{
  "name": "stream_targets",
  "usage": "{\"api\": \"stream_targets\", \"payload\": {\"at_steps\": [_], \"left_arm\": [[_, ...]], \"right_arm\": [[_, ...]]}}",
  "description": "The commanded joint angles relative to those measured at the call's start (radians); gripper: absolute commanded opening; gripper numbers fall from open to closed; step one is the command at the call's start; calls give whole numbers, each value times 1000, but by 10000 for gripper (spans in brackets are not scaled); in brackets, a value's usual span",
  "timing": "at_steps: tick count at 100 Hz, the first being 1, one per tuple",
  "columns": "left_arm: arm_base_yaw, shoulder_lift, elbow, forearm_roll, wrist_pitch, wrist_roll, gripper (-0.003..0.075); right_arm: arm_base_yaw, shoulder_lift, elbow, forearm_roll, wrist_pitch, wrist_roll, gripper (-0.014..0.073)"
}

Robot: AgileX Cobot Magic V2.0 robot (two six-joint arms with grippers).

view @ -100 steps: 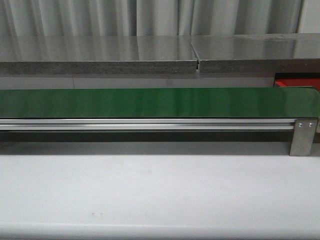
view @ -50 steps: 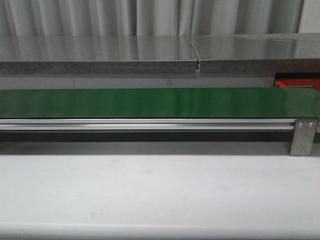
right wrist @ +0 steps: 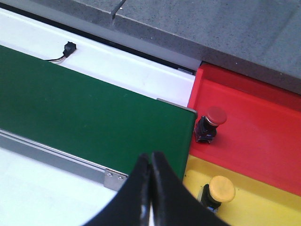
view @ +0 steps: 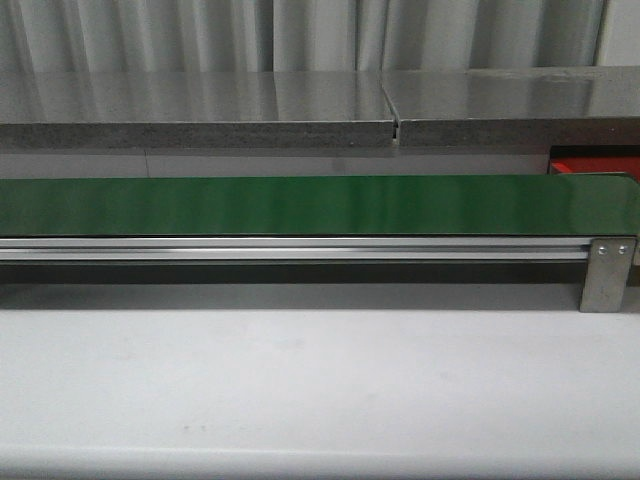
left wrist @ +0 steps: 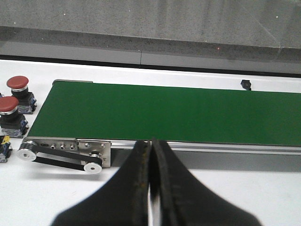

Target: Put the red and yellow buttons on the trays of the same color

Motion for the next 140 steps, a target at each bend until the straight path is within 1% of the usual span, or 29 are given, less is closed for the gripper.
{"api": "stream_targets", "payload": {"at_steps": [1,19,22,26,29,33,34,36,37,38,39,40,41,43,44,45,46,48,51,55,58,69,74,87,94,105,118,127,140], "left_arm": [[-10,6,-25,-23,-67,0,-20],[-10,6,-25,-23,-78,0,-18],[-10,6,-25,-23,-73,0,-8],[-10,6,-25,-15,-65,2,30],[-10,6,-25,-12,-59,5,76],[-10,6,-25,-10,-46,14,173],[-10,6,-25,-8,-46,13,211],[-10,6,-25,-7,-41,13,253],[-10,6,-25,-7,-41,13,297],[-10,6,-25,-7,-41,13,320],[-10,6,-25,-7,-41,13,365],[-10,6,-25,-7,-41,13,388],[-10,6,-25,-7,-41,13,433],[-10,6,-25,-7,-49,13,475],[-10,6,-25,-7,-56,13,514],[-10,6,-25,-7,-60,13,533],[-10,6,-25,-7,-67,13,567],[-10,6,-25,-7,-74,13,612],[-10,6,-25,-7,-90,13,659],[-10,6,-25,-7,-106,13,701],[-10,6,-25,-7,-122,13,699],[-10,11,-25,-7,-150,13,648],[-8,20,-25,-17,-163,11,638],[22,78,-56,-17,-188,-147,638],[55,140,-85,-15,-209,-163,638],[130,274,-151,17,-224,-163,638],[246,439,-266,18,-205,-164,638],[316,562,-349,18,-167,-171,638],[403,736,-454,-4,-72,-171,638]], "right_arm": [[0,-7,-25,30,-54,-8,-118],[0,-7,-25,30,-54,-8,-118],[0,-7,-25,30,-54,-8,-118],[0,-7,-25,30,-54,-8,-118],[0,-7,-25,30,-54,-8,-118],[0,-7,-25,30,-54,-8,-118],[0,-7,-25,30,-54,-8,-118],[0,-7,-25,30,-54,-8,-118],[0,-7,-25,30,-54,-8,-118],[0,-7,-25,30,-54,-8,-118],[0,-7,-25,30,-54,-8,-118],[0,-7,-25,30,-54,-8,-118],[0,-7,-25,30,-54,-8,-118],[0,-7,-25,30,-54,-8,-118],[0,-7,-25,30,-54,-8,-118],[0,-7,-25,30,-54,-8,-118],[0,-7,-25,30,-54,-8,-118],[0,-7,-25,30,-54,-8,-118],[0,-7,-25,30,-54,-8,-118],[0,-7,-25,30,-54,-8,-118],[0,-7,-25,30,-54,-8,-118],[0,-7,-25,30,-53,-8,-118],[0,-7,-25,30,-54,-8,-118],[0,-7,-25,30,-54,-8,-118],[0,-7,-25,30,-54,-8,-118],[0,-7,-25,30,-54,-8,-118],[0,-7,-25,30,-54,-8,-118],[0,-7,-25,30,-54,-8,-118],[0,-7,-25,30,-54,-8,-118]]}}
